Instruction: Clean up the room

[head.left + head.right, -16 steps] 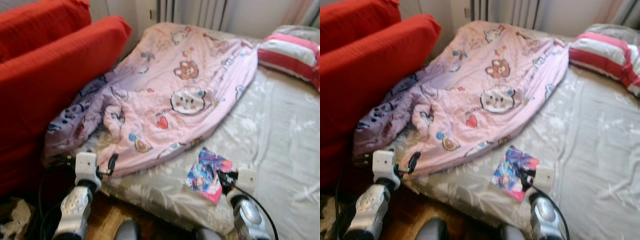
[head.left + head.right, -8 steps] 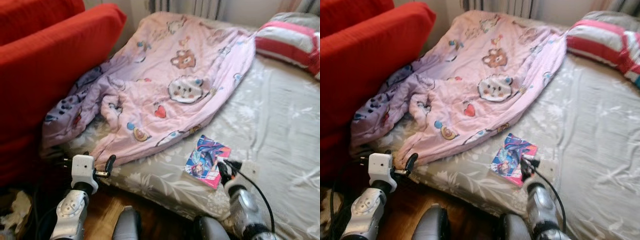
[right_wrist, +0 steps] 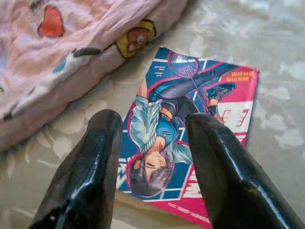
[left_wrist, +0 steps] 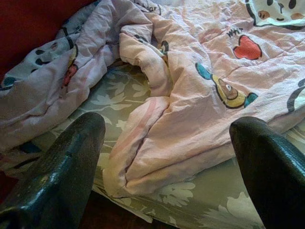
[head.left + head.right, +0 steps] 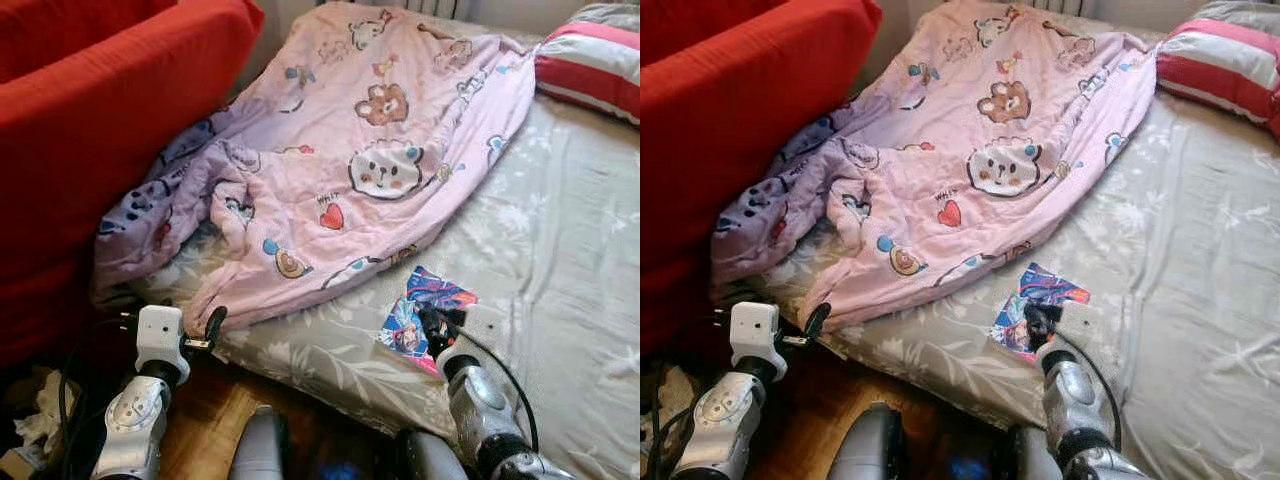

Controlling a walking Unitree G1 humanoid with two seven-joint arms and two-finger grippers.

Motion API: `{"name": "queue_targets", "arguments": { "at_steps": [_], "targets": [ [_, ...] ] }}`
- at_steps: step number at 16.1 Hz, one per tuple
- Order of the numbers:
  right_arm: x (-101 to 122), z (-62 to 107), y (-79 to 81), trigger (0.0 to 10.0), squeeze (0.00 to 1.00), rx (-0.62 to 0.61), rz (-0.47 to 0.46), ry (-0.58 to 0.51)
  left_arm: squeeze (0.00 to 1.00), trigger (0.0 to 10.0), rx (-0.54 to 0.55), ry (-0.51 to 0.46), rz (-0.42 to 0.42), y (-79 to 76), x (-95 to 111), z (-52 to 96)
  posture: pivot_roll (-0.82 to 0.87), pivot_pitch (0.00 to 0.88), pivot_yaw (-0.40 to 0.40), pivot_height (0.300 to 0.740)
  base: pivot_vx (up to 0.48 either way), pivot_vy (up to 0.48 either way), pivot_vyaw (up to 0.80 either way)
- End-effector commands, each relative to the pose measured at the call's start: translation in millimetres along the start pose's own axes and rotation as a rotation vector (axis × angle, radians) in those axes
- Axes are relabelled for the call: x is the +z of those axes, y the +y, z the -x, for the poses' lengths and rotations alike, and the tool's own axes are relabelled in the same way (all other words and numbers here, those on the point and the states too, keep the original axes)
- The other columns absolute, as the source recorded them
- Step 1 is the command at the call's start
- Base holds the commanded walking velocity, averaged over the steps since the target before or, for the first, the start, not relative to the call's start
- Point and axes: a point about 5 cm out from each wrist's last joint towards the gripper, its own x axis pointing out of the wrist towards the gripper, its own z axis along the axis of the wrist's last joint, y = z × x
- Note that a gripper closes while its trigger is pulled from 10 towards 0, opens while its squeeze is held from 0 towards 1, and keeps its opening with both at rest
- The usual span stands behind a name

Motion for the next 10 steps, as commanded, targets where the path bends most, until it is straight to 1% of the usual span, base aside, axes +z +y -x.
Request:
{"name": "queue_targets", "arguments": {
  "at_steps": [1, 2, 3, 6, 10],
  "targets": [
    [-10.5, 6.2, -3.1, 10.0, 0.00, 0.007, 0.074, 0.024, 0.00, 10.0, -0.004, 0.029, 0.013, -2.1, -5.4, 2.9, 0.21, 0.205, 0.046, 0.645, 0.000, 0.000, 0.00],
    [-12.8, 7.9, -4.7, 10.0, 0.00, 0.012, 0.101, 0.029, 0.00, 10.0, -0.006, 0.027, 0.021, -4.2, -5.5, 1.9, 0.21, 0.202, 0.042, 0.645, 0.000, 0.000, 0.00],
    [-14.2, 9.3, -7.3, 10.0, 0.00, 0.006, 0.107, 0.031, 0.00, 10.0, -0.006, 0.025, 0.030, -6.2, -5.3, 0.7, 0.20, 0.200, 0.036, 0.645, 0.000, 0.000, 0.00],
    [-12.4, 9.4, -11.1, 10.0, 0.00, -0.015, 0.093, 0.022, 0.00, 10.0, 0.001, 0.031, 0.029, -8.1, -6.3, -0.9, 0.20, 0.189, 0.028, 0.645, 0.000, 0.000, 0.00],
    [-6.5, 5.4, -8.4, 10.0, 0.00, -0.013, 0.102, 0.016, 0.00, 10.0, 0.013, 0.036, 0.030, -4.6, -5.2, -4.1, 0.20, 0.180, 0.022, 0.645, 0.000, 0.000, 0.00]
  ]
}}
